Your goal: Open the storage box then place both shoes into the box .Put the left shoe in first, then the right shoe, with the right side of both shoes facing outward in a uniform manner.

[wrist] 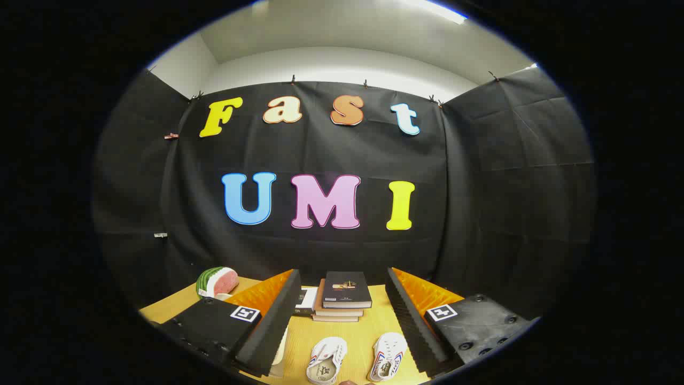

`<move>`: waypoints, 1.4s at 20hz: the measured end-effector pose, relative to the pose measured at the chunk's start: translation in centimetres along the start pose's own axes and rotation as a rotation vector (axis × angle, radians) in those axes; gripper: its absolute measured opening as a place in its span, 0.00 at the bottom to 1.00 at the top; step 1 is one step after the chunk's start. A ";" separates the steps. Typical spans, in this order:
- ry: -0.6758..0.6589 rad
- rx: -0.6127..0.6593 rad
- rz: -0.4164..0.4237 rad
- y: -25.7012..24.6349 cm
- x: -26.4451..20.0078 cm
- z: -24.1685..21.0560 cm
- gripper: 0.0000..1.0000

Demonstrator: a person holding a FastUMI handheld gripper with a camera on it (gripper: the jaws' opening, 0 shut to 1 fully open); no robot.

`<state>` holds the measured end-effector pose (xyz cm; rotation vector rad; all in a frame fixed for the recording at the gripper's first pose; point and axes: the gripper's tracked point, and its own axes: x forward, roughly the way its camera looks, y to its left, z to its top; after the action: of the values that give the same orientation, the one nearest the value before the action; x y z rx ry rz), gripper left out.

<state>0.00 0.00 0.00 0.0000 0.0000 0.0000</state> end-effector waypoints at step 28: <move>0.122 0.021 0.010 1.0 1.4 -3.2 0.97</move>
<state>1.37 1.01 -3.15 0.0210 0.1217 0.0097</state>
